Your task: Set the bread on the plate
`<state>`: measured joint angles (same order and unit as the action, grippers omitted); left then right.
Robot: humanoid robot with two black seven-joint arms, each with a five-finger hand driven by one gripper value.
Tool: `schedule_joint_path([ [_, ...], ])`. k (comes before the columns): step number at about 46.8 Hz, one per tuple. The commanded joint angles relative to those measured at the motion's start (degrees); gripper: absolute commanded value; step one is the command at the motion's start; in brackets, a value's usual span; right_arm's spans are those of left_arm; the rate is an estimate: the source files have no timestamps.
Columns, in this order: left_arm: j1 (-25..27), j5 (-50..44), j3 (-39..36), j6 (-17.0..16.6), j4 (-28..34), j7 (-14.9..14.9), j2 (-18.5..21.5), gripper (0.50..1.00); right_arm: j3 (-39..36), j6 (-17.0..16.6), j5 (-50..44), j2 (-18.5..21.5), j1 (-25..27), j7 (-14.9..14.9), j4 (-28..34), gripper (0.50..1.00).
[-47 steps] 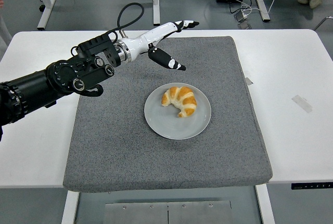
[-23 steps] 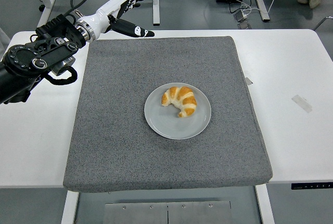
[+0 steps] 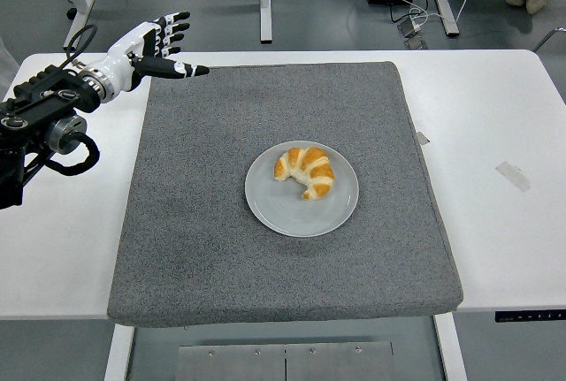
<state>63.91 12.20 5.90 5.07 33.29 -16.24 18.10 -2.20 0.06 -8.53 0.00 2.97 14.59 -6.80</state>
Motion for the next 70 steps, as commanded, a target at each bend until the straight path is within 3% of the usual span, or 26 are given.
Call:
schedule_joint_path([
  [1,-1.51,0.01,2.54,0.29,0.02,1.12,0.62,0.978,0.0,-0.06,0.0,0.0,0.01,0.0,-0.14,1.0],
  [9,-4.93,-0.25,8.42,0.2,0.02,2.27,1.15,0.978,-0.09,-0.06,0.0,0.0,0.1,0.0,-0.23,1.0],
  [17,-11.17,-5.26,21.33,0.11,0.02,1.92,0.45,0.978,-0.44,-0.06,0.0,0.0,0.1,0.0,-0.23,1.0],
  [26,-13.72,-5.79,30.22,0.29,0.02,1.39,-4.29,0.978,-0.44,-0.06,0.09,0.0,0.1,0.0,-0.41,1.0],
  [46,-13.2,-5.88,39.72,1.34,0.19,0.77,-8.69,0.978,-0.44,-0.14,0.0,0.0,0.19,0.0,-0.49,1.0],
  [70,-11.97,-5.79,40.16,1.17,0.19,0.86,-9.31,0.978,-0.44,-0.14,0.09,0.0,0.19,0.0,-0.58,1.0],
])
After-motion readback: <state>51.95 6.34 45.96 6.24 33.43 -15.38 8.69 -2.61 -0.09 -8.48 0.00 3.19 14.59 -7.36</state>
